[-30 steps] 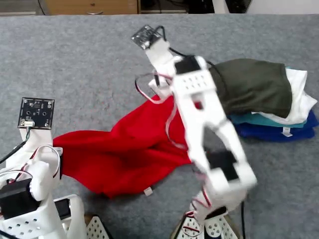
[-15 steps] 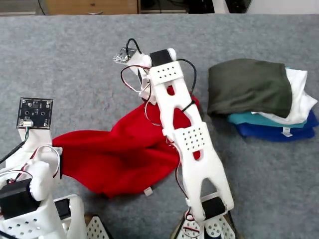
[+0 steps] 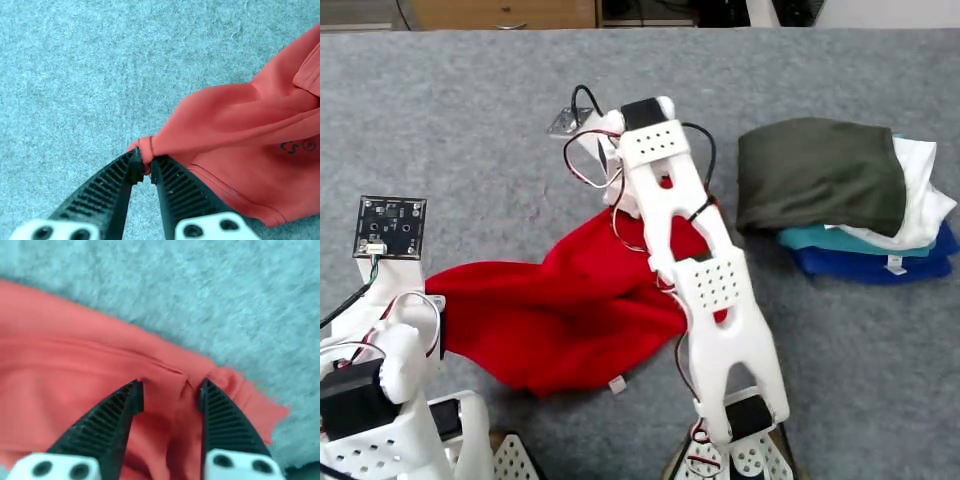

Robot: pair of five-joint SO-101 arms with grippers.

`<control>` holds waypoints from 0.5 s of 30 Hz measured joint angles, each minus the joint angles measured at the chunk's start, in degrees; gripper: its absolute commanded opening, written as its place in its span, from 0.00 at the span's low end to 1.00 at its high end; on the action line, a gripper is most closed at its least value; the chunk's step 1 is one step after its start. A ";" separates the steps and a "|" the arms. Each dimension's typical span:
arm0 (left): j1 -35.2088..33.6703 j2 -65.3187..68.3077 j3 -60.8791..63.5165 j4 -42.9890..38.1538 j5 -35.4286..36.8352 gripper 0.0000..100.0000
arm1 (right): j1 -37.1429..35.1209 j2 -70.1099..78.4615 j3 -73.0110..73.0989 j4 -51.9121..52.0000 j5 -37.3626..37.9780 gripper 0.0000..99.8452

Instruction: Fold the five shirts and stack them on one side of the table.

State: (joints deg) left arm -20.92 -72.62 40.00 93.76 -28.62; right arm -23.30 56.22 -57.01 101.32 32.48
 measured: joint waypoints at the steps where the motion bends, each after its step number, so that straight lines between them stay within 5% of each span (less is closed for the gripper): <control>1: 0.00 0.00 0.00 0.00 0.00 0.02 | 0.00 -0.97 0.97 0.00 0.18 0.20; 15: 0.00 0.00 0.00 0.00 0.00 0.02 | -0.70 -0.79 2.90 -2.11 0.26 0.20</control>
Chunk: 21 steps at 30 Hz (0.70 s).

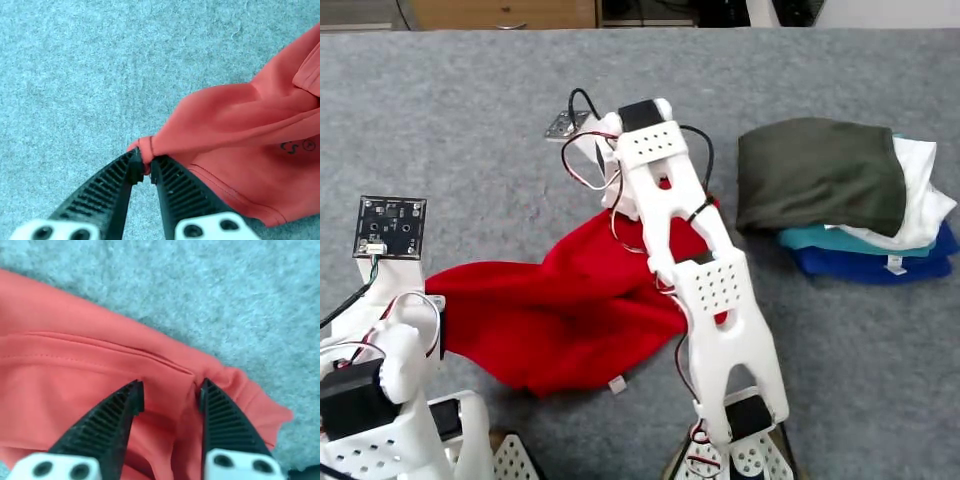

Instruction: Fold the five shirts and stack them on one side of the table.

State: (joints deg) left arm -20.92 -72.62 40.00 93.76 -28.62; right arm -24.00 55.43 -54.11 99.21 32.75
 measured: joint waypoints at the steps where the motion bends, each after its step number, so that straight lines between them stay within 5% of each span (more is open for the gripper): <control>1: 0.00 0.00 0.00 0.00 0.00 0.02 | -0.09 0.00 -0.18 0.00 0.00 0.20; 10: 0.00 0.00 0.00 0.00 0.00 0.02 | -1.41 0.00 -2.02 -0.09 0.00 0.04; 17: 0.00 0.00 0.00 0.00 0.00 0.02 | -1.41 0.00 -2.02 -0.09 0.00 0.05; 21: 0.00 0.00 0.00 0.00 0.00 0.02 | -1.14 0.62 -2.11 -0.09 0.88 0.15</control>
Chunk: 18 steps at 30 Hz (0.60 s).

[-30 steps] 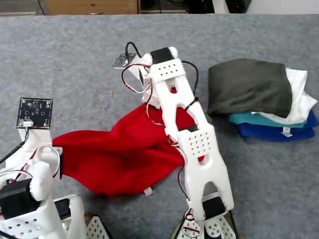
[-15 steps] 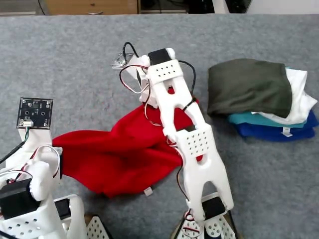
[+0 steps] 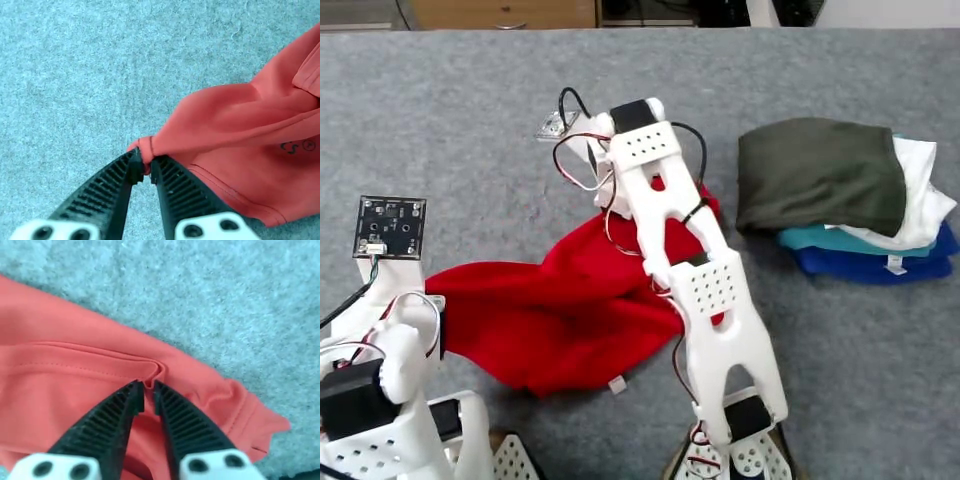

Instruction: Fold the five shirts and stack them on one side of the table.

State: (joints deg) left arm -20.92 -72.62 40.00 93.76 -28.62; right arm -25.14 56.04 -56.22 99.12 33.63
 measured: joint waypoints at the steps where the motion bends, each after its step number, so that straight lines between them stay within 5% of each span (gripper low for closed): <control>1: 0.00 0.00 0.00 0.00 0.00 0.02 | 0.26 0.62 0.00 0.18 0.18 0.16; 12: 0.00 0.00 0.00 0.00 0.00 0.02 | 0.53 3.34 0.00 0.97 0.35 0.15; 18: 0.00 0.00 0.00 0.00 0.00 0.02 | 0.79 3.52 -3.87 1.05 0.35 0.01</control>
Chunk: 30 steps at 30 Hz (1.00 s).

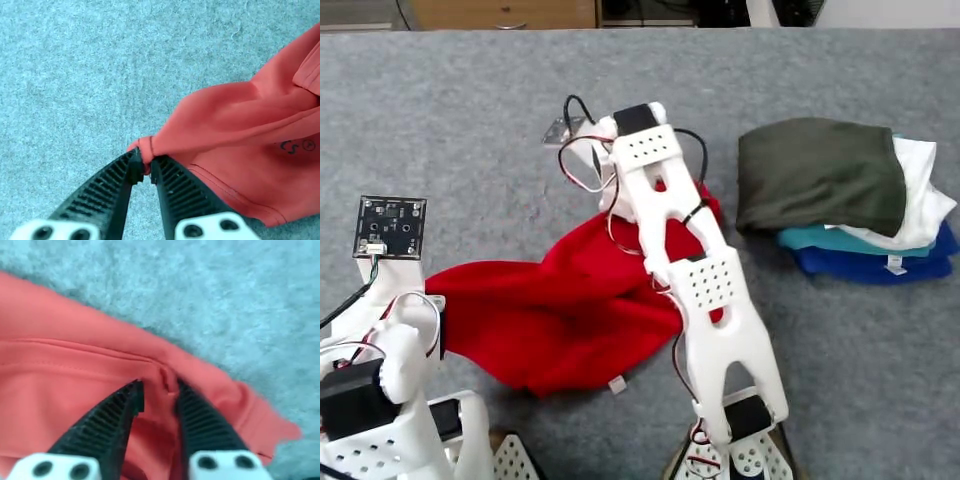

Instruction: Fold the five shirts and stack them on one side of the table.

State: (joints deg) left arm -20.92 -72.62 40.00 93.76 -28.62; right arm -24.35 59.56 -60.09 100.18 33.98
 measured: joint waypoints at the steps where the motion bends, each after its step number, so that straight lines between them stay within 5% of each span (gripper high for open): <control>1: 0.00 0.00 0.00 0.00 0.00 0.02 | 0.18 0.00 -1.05 0.00 0.00 0.01; 16: 0.00 0.00 0.00 -1.05 0.53 0.02 | 4.75 -0.97 -8.26 1.14 0.00 0.00; 23: -0.18 2.81 -8.26 -7.03 13.19 0.02 | 5.71 -18.11 -16.09 1.14 -4.92 0.00; 30: -10.02 21.27 -34.11 -5.71 26.37 0.02 | 5.80 -42.46 -25.41 -0.35 -5.89 0.00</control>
State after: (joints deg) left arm -30.95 -51.34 5.89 88.04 -2.24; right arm -18.55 17.10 -85.49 99.82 28.09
